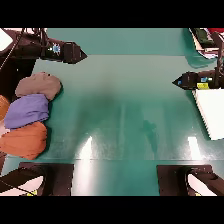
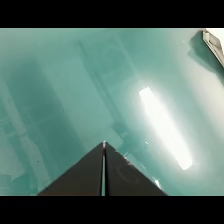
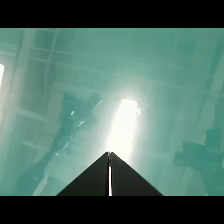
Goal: Fold the shirts.
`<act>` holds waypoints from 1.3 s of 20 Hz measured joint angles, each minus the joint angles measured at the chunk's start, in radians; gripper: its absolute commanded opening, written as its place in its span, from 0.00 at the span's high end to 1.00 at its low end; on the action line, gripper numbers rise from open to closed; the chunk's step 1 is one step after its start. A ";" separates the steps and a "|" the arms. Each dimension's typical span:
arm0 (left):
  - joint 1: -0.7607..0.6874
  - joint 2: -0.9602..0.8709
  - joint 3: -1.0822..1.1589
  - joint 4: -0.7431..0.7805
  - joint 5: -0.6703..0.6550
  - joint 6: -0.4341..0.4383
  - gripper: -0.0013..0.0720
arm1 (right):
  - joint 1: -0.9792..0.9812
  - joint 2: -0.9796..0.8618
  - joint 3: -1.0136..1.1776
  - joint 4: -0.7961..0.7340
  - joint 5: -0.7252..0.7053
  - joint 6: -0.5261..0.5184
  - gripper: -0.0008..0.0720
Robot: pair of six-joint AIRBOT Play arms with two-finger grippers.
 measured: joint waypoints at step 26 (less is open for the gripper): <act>0.154 -0.124 -0.095 0.677 0.048 -0.140 0.25 | 0.001 0.000 -0.001 0.001 -0.007 0.000 0.96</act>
